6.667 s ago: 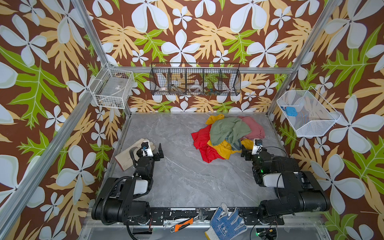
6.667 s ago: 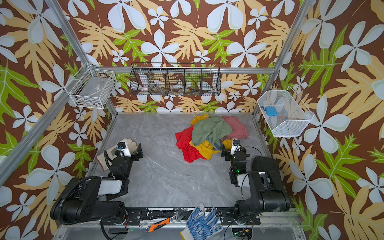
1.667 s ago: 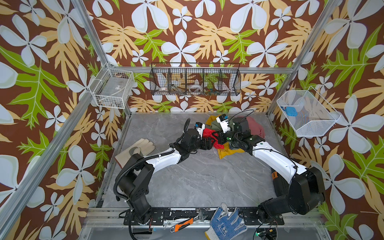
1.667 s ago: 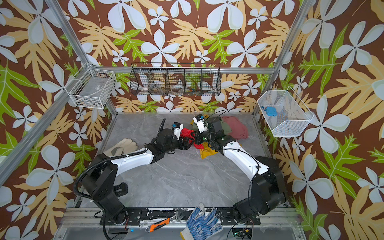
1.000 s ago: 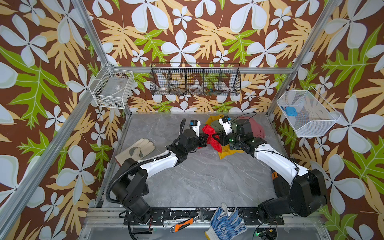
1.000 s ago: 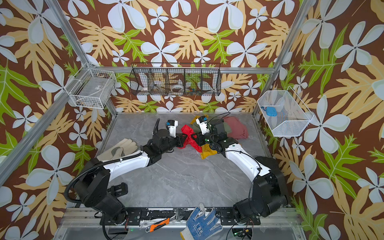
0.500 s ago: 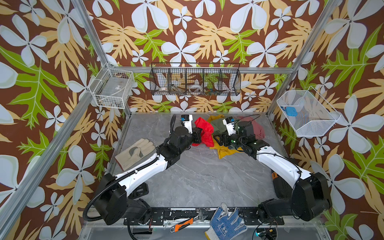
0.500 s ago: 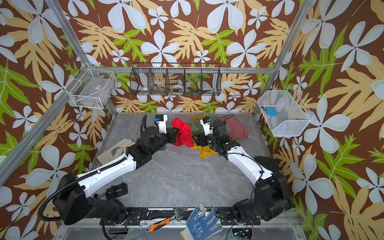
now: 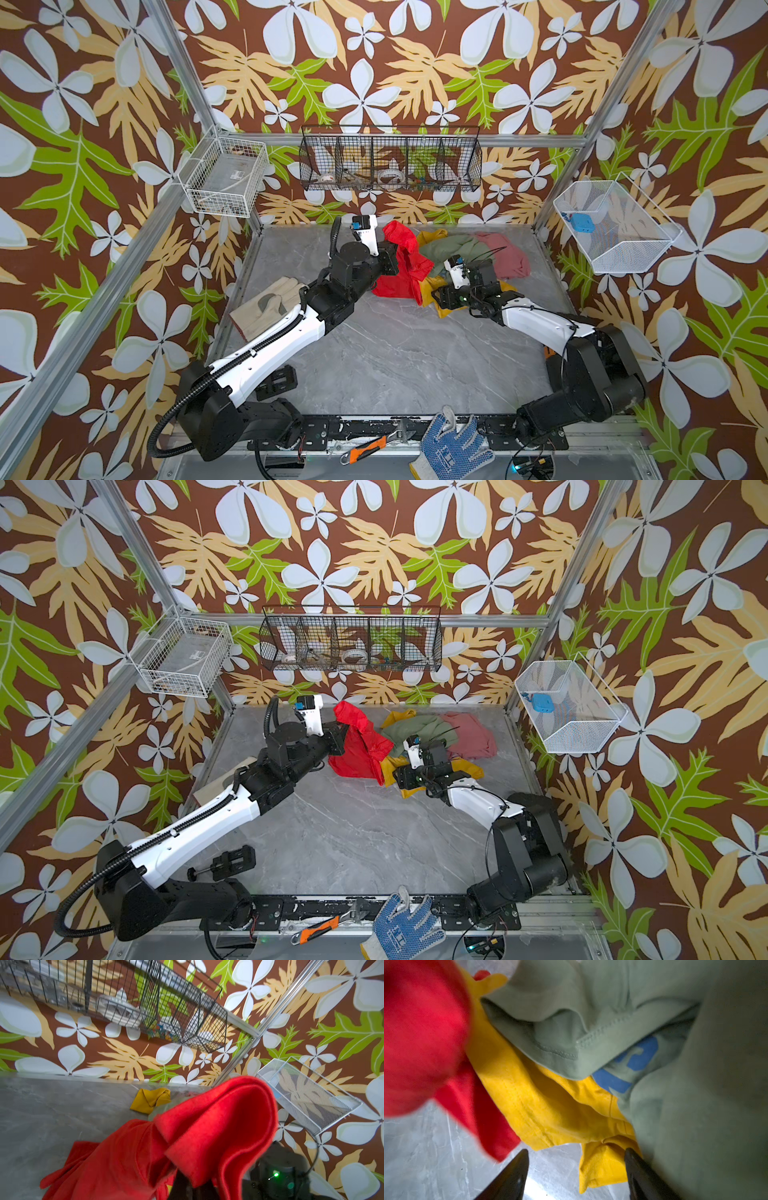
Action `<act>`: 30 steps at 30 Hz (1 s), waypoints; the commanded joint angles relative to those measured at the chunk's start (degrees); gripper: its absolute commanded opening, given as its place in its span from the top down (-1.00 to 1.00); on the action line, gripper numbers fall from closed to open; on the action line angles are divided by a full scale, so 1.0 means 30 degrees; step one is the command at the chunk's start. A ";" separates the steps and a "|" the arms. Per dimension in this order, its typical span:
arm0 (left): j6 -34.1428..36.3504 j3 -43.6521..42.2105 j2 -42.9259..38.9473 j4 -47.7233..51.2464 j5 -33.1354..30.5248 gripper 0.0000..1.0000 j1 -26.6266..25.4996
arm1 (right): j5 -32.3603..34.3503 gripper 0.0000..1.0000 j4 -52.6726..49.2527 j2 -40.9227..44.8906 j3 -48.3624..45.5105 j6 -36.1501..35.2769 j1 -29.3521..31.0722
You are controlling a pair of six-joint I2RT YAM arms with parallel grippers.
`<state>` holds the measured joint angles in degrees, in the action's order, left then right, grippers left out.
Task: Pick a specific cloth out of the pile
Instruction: 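Lift the red cloth high with the left gripper while the right gripper releases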
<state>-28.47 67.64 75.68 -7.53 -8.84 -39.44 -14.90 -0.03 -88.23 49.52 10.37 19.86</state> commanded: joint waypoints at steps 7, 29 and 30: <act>0.1431 0.2166 -0.0161 0.1211 -0.0516 1.00 0.0022 | 0.1534 -0.40 0.1419 -0.1676 -0.0141 0.1041 -0.0921; 0.7838 1.2398 -0.0031 0.8047 -0.8598 1.00 0.1086 | 0.1459 -0.36 0.2390 0.1815 -0.1601 0.0850 -0.0971; 0.8054 1.2773 -0.0031 0.8147 -0.8944 1.00 0.1200 | 0.1604 -0.36 0.2387 0.2143 -0.1744 0.0829 -0.0975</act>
<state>-8.16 103.74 75.61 16.45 -30.17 -36.42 -11.66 5.80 -83.33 44.82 13.02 16.95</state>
